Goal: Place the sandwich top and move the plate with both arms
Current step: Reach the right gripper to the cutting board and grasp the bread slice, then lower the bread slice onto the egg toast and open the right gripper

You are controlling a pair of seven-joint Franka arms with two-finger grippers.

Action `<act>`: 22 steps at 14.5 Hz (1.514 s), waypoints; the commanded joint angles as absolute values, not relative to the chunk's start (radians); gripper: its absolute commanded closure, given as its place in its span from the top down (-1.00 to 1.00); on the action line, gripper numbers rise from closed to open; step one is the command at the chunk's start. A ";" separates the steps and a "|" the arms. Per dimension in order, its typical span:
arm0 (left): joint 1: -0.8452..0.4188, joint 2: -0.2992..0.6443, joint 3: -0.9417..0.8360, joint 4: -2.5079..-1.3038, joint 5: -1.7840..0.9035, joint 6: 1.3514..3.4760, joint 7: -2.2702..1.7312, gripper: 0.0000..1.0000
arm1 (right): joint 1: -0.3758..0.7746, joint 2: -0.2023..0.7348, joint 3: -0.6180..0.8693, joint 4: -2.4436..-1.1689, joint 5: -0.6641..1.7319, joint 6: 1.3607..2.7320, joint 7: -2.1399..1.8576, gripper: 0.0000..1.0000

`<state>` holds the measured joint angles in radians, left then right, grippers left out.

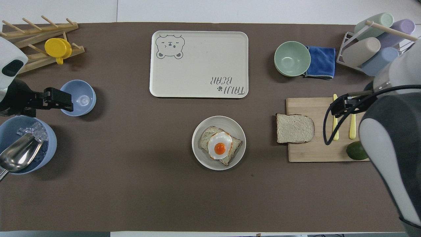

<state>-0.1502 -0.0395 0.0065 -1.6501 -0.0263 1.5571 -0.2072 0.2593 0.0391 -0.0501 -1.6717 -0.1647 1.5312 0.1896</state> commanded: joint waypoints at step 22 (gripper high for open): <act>-0.146 -0.057 0.008 -1.666 -0.037 1.549 -0.204 1.00 | 0.526 0.291 -0.051 -2.054 -0.528 1.989 0.730 1.00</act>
